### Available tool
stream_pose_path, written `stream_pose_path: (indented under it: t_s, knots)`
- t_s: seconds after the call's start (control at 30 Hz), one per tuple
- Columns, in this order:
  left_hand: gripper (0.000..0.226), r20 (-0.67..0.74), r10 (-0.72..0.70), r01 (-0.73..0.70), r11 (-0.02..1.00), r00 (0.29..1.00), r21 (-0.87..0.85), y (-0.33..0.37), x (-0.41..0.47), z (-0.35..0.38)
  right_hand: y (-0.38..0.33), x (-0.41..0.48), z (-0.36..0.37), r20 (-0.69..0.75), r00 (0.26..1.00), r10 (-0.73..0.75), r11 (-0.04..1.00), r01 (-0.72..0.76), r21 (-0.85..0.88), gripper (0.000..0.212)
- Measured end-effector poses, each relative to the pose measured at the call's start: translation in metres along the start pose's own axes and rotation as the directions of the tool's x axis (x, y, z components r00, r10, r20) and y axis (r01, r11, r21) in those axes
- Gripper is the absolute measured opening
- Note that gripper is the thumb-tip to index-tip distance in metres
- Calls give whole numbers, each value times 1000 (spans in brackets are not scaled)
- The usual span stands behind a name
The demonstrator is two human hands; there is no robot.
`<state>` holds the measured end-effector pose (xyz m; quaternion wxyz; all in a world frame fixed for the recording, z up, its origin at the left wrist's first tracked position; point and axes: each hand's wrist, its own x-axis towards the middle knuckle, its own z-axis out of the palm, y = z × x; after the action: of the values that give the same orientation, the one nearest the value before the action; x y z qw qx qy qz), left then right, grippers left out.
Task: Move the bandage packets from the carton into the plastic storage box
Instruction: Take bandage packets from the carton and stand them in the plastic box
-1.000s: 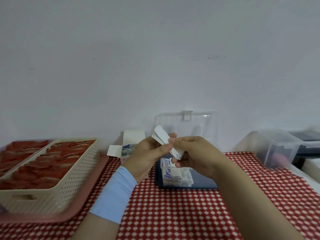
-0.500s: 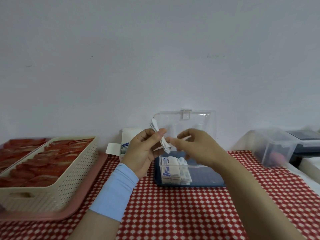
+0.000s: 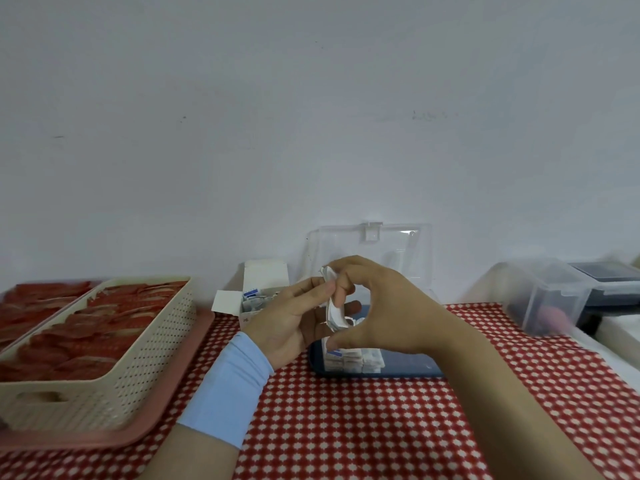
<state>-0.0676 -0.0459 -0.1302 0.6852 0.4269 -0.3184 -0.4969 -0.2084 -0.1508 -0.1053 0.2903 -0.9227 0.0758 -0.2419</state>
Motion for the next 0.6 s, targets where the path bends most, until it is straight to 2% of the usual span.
stream_pose_path:
  t_s: [0.27, 0.37, 0.47, 0.5, 0.6]
  knots:
    - [31, 65, -25, 24, 999, 998, 22, -5, 1, -5, 2, 2, 4, 38, 999, 20, 999, -19, -34, 46]
    - [35, 101, -26, 23, 999, 994, 29, -3, 0, -12, 2, 0, 0, 78, 996, 37, 989, -48, 140, 43]
    - [29, 150, -49, 38, 996, 987, 76, 0, -3, -14, 6, -1, -8, 54, 996, 68, 898, -85, 431, 26]
    - [28, 156, -60, 45, 994, 986, 95, 0, -4, -15, 7, 0, -9, 39, 995, 96, 885, -103, 454, 22]
    - [27, 185, -98, 76, 990, 978, 121, -1, -5, -13, 9, 0, -11, 54, 986, 155, 919, -164, 357, 17]
